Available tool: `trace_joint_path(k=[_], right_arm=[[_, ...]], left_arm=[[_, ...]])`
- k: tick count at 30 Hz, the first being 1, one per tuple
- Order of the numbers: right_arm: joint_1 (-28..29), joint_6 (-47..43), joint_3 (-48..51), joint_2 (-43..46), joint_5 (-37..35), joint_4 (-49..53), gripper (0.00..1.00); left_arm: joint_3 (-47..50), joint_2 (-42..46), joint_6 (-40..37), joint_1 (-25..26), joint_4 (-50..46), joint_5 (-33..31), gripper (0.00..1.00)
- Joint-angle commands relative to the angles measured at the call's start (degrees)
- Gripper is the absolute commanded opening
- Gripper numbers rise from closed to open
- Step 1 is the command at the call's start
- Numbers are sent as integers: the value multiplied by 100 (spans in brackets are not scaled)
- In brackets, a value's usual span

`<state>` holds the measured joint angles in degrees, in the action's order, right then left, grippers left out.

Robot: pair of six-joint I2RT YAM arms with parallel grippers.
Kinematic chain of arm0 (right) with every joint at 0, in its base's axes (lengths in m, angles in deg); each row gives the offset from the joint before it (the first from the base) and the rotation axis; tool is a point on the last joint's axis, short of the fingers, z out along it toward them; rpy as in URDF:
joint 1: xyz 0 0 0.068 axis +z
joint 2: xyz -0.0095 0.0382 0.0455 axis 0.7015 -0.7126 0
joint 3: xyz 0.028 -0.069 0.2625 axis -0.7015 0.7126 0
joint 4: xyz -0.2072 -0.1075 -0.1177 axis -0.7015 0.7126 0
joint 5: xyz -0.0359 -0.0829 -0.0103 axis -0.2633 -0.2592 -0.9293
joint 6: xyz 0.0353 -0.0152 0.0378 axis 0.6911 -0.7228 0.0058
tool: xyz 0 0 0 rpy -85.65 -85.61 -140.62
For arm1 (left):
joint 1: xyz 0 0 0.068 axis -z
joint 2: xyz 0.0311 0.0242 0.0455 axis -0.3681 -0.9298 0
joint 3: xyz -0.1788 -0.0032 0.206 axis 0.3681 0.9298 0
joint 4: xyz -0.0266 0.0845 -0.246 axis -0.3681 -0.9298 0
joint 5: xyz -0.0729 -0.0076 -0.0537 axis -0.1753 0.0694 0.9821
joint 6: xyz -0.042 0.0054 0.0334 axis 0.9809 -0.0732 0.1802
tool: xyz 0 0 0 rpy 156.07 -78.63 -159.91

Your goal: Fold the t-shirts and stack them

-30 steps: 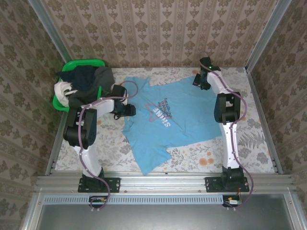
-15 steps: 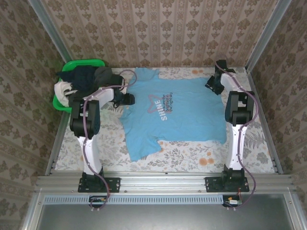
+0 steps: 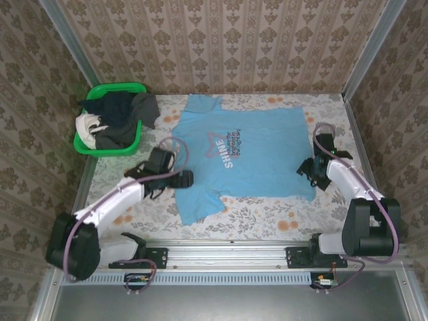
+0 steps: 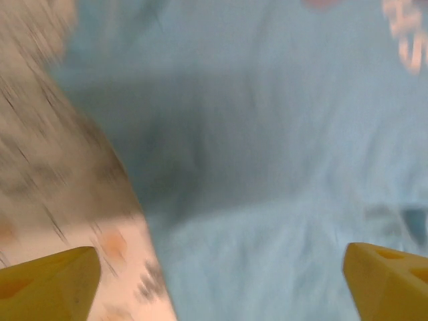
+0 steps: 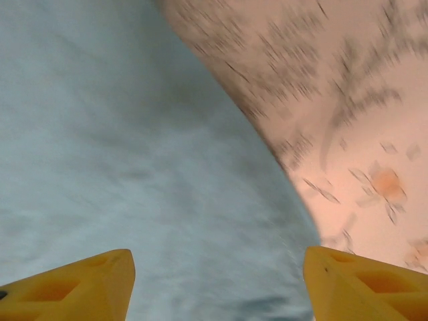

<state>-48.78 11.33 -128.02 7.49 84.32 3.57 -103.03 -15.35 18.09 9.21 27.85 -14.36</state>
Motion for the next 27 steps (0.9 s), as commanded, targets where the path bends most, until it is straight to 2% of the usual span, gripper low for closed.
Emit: trace_joint_path(k=[1, 5, 8, 12, 19, 21, 23, 25, 27], right_arm=[[1, 383, 492, 355, -331, 104, 66], [-3, 612, 880, 683, -182, -158, 64], [-51, 673, 1042, 649, -60, -357, 61], [-60, 825, 1273, 714, 377, -709, 59], [-52, 601, 1111, 432, 299, -806, 36], [-52, 460, 980, 433, 151, -605, 25], [45, 257, 718, 487, -234, -221, 17], [362, 95, 163, 388, -966, 535, 15], [852, -219, -388, 174, -1556, 1067, 18]], left_arm=[[588, 545, 1078, 634, -615, -377, 90], [1151, 1027, 1848, 1473, -780, -419, 85], [1450, 1160, 2235, 1925, -545, -519, 84], [1484, 1060, 2446, 2272, -220, -629, 84], [1539, 404, 2444, 2368, 677, -626, 83], [1504, 153, 2421, 2368, 799, -610, 78], [1502, -36, 2441, 2374, 919, -602, 66], [1536, -144, 2458, 2386, 1060, -541, 57], [1537, -198, 2423, 2383, 1052, -580, 48]])
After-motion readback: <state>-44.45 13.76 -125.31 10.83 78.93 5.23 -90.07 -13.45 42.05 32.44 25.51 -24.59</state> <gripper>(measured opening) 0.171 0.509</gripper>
